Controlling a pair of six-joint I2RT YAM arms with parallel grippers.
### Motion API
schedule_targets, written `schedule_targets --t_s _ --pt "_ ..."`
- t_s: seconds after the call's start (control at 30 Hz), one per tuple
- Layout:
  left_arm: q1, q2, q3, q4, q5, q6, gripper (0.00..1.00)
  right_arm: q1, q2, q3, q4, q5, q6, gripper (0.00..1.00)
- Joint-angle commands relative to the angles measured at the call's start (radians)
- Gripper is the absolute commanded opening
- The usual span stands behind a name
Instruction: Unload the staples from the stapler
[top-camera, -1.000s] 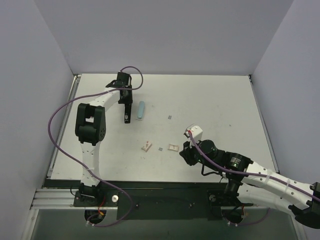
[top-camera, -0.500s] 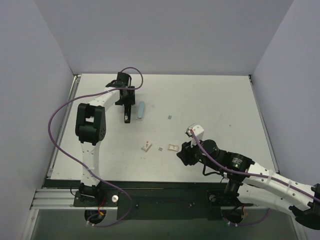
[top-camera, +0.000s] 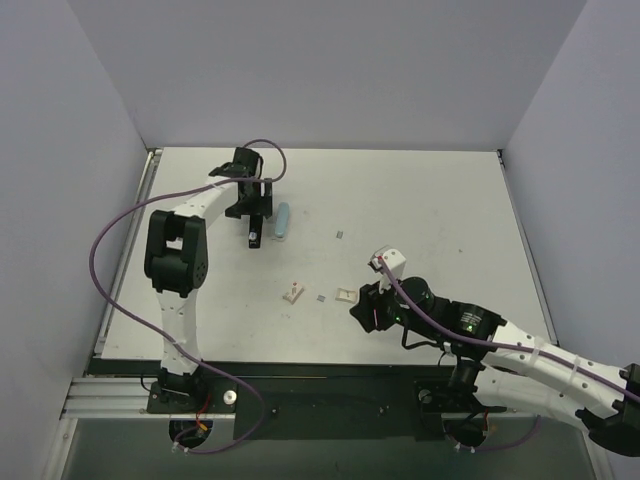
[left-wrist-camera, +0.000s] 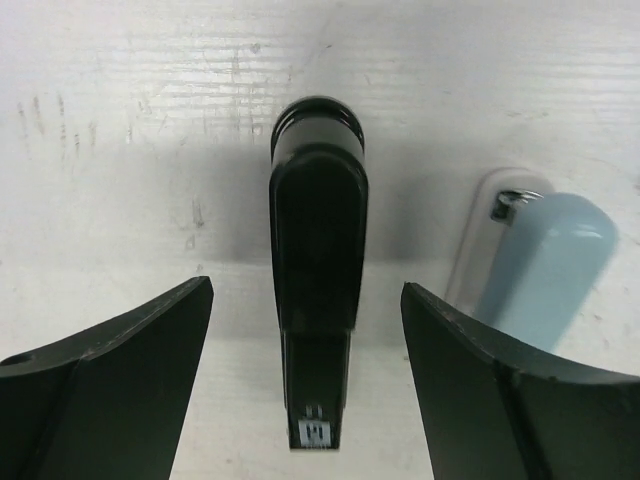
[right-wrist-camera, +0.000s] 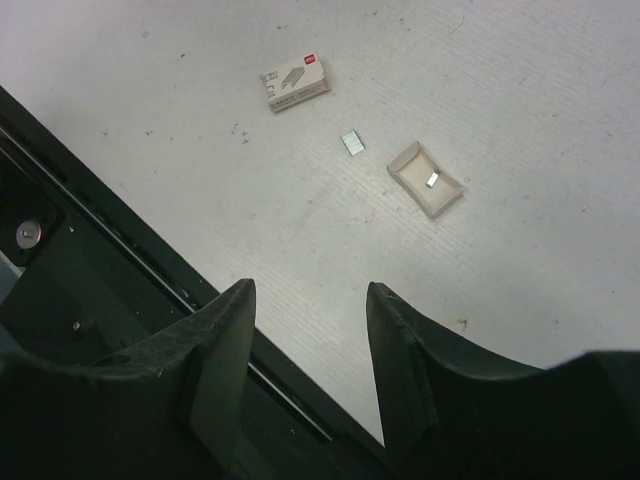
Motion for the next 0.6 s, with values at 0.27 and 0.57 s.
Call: schedule_targets --t_s 0.27,0.57 --pt "-0.065 -0.523 -0.257 0.131 0.042 -0.115 0.9 -0.004 0.071 0.121 -0.095 0.087 0.005 0.5" --pt "-0.278 -0.868 -0.625 0.3 -0.043 -0.222 0.89 -0.013 0.139 0.103 -0.17 0.151 0.05 0.51"
